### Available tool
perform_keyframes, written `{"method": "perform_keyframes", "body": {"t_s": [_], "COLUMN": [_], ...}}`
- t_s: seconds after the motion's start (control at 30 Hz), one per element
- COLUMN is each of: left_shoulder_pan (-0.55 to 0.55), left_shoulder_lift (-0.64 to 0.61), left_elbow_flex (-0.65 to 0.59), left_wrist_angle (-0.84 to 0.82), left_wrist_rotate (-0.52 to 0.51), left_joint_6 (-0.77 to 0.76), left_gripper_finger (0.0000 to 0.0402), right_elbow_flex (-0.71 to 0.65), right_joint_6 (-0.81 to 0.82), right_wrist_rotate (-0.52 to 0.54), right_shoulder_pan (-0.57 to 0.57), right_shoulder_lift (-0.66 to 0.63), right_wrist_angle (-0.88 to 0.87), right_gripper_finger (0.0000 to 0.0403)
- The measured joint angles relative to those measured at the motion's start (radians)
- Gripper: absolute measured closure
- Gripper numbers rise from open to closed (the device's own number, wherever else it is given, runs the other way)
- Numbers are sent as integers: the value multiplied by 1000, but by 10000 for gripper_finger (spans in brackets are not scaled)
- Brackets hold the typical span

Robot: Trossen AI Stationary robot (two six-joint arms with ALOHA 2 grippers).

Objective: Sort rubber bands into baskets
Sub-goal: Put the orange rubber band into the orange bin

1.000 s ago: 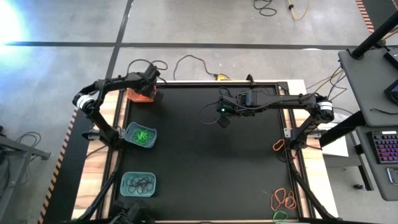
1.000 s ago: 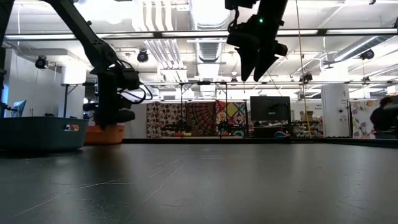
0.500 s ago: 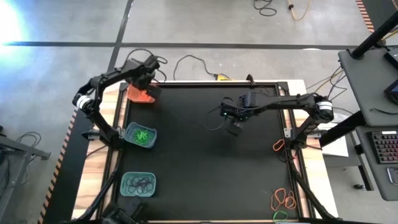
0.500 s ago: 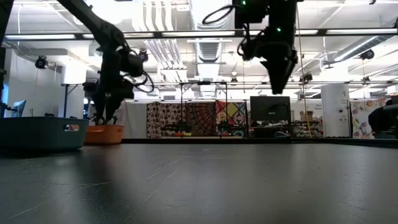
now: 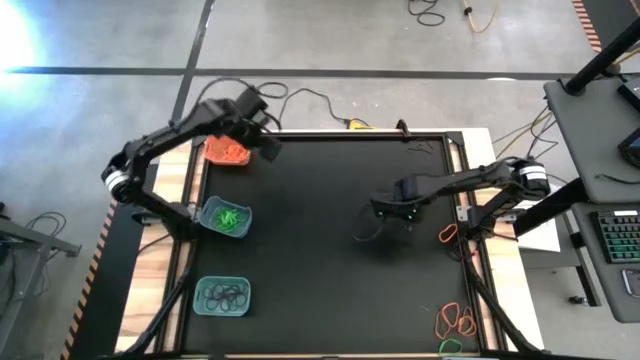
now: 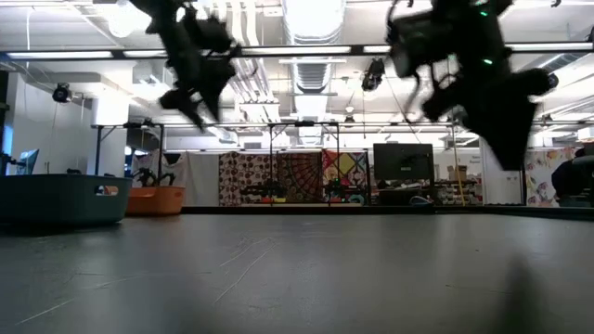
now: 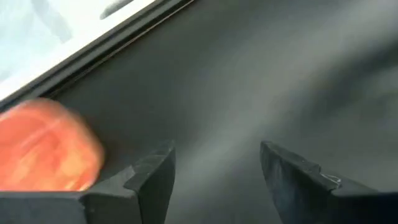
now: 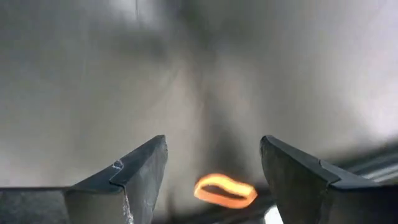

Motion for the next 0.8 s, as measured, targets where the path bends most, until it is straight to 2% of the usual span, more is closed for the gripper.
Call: {"method": "perform_keyframes", "body": {"t_s": [0.17,0.27,0.33,0.4,0.57,0.8], "left_shoulder_pan": [-220,-321,-377,-423,-499,-625], "left_shoulder_lift": [-44,-45,-44,-44,-59,-125], "left_elbow_flex": [-75,-118,-141,-162,-234,-380], "left_wrist_angle": [272,381,425,438,383,400], "left_wrist_rotate": [-5,-14,-32,-55,-91,-109], "left_joint_6": [-48,-65,-50,-46,-155,-241], "left_gripper_finger": [186,186,186,186,187,187], "right_elbow_flex": [-105,-159,-196,-224,-257,-264], "right_joint_6": [176,204,200,187,130,199], "right_wrist_rotate": [-45,-110,-149,-149,-172,-171], "right_shoulder_pan": [44,52,52,52,52,51], "right_shoulder_lift": [14,25,26,29,35,35], "right_wrist_angle": [-78,-161,-150,-127,-22,9], "right_gripper_finger": [156,162,170,182,219,273]}}
